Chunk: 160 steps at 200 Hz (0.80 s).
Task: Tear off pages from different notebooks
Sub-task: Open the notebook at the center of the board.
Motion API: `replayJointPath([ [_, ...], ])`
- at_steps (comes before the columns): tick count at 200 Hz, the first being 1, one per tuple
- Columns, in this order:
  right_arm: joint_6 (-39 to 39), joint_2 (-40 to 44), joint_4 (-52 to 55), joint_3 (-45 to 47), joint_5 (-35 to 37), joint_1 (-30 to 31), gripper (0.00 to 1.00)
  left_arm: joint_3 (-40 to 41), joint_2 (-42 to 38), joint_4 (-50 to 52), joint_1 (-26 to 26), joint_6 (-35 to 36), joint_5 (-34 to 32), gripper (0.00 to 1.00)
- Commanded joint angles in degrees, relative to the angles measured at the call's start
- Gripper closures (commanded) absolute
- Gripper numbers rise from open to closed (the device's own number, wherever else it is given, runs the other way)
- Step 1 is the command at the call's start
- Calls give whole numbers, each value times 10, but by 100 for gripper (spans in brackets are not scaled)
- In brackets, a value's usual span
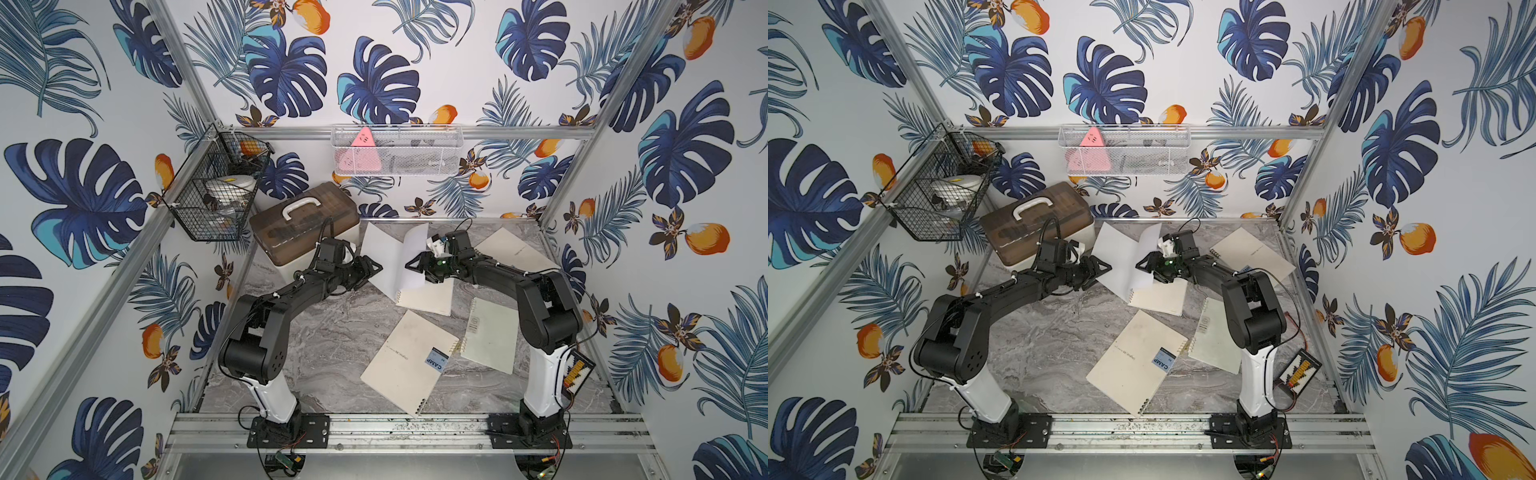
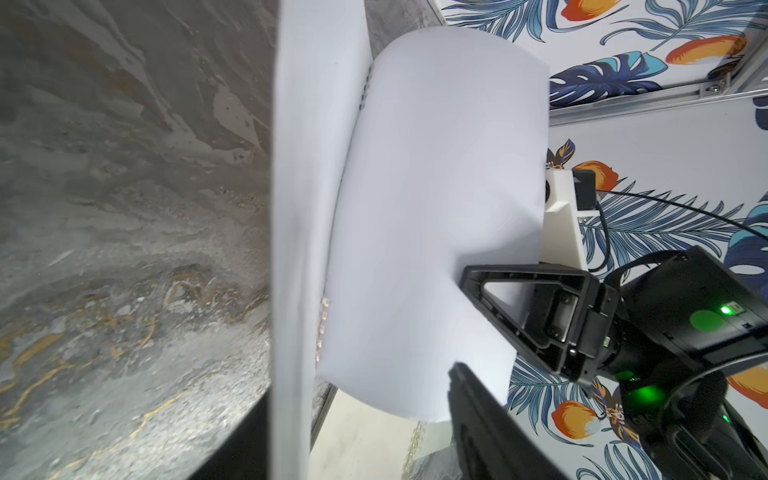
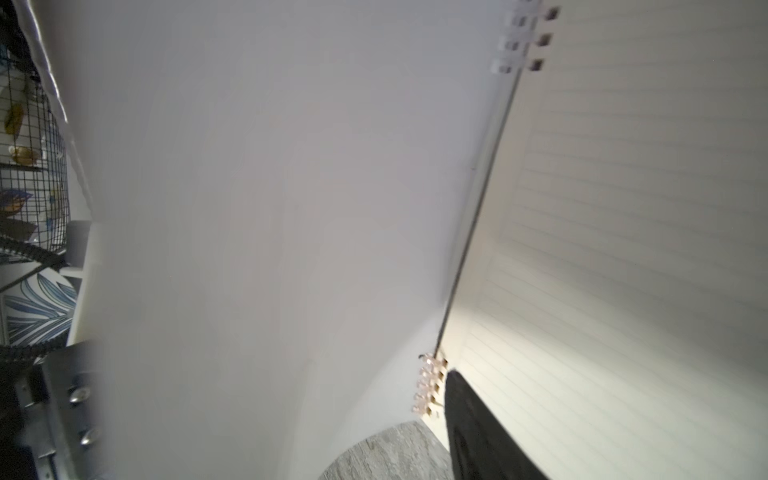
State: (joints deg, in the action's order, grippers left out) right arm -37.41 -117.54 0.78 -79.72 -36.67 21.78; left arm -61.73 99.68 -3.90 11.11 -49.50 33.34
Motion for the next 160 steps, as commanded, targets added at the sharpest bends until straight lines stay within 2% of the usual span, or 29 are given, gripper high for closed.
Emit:
replayJointPath([
  [1,5,-24,-7,-21,-2,9,40,-21,17,-32,0,3,33,25],
  [14,0,-33,-30,-28,-10,17,40,-37,36,-43,0,-2,54,18],
  [52,-24,-45,-122,-28,-37,37,36,-64,54,-36,-6,4,75,12],
  [76,-19,-51,-138,-39,-35,48,34,-74,46,-28,-16,10,82,8],
  [103,-56,-61,-194,-33,-45,50,32,-74,54,-56,-19,-7,104,8],
  [160,-91,-89,-237,-61,-49,50,27,-80,65,-59,-19,-14,116,8],
])
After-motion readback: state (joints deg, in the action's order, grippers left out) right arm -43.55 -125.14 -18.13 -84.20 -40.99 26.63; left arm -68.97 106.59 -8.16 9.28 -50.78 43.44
